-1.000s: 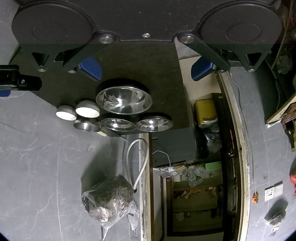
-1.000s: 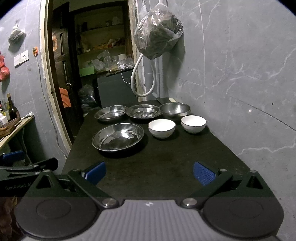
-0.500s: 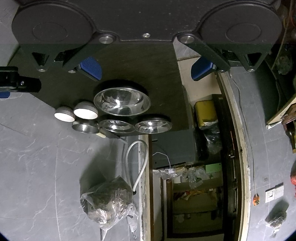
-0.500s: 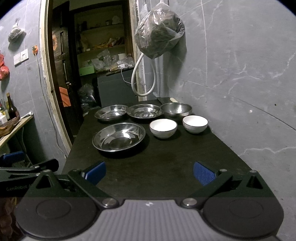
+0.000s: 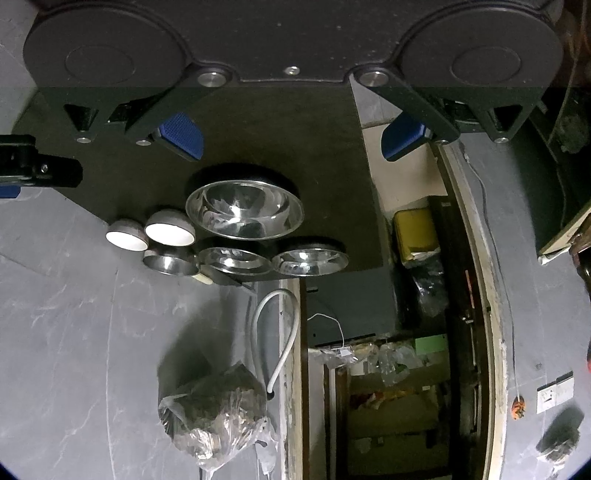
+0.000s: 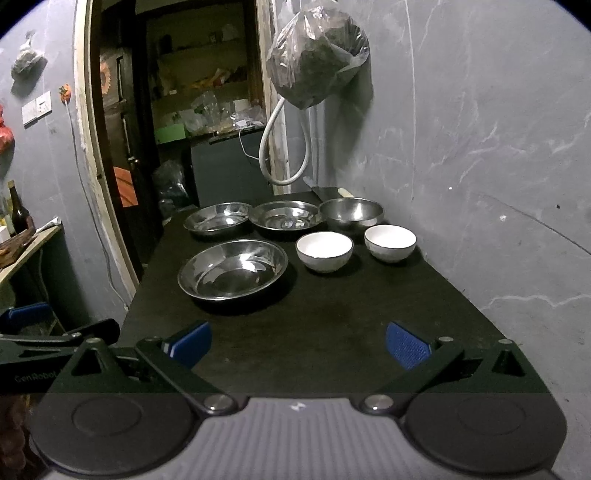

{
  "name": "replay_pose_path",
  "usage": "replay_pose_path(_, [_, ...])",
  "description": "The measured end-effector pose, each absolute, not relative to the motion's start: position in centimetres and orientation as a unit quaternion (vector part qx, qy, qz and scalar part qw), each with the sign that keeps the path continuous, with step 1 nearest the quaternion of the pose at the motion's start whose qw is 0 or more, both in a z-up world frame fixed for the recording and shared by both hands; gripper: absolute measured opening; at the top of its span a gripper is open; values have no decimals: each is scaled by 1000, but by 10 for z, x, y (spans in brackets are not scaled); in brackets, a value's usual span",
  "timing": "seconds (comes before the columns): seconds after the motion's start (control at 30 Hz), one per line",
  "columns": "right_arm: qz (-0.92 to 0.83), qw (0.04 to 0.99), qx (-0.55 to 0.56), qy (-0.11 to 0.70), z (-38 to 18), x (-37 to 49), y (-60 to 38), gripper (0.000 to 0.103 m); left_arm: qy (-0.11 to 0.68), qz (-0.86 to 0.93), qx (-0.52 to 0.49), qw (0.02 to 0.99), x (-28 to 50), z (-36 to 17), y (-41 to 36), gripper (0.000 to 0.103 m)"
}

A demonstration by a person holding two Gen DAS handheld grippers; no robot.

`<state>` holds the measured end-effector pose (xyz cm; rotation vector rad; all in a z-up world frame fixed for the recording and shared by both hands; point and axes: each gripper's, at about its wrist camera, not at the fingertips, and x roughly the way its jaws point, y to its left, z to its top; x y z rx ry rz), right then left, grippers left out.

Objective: Organize plates and bowls

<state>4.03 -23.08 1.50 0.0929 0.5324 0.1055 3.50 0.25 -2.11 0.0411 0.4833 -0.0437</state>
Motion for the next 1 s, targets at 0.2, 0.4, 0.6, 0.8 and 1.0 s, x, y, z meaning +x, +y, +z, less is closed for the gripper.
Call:
replay_pose_path(0.2, [55,959,47,273,11,52,-233,103,254,-23,20,967,48,-25,0,102])
replay_pose_path(0.4, [64,954,43,290,4,71,-237,103,274,-14,36,961,65,-30,-7,102])
replay_pose_path(0.6, [90,950,26,299,8,98,-240,103,295,36,39,954,95,-27,-5,102])
replay_pose_path(0.8, [106,938,35,329,24,156,-239,103,303,137,8,943,141,-11,4,102])
replay_pose_path(1.0, [115,927,46,354,40,208,-222,103,323,157,-23,933,183,7,18,102])
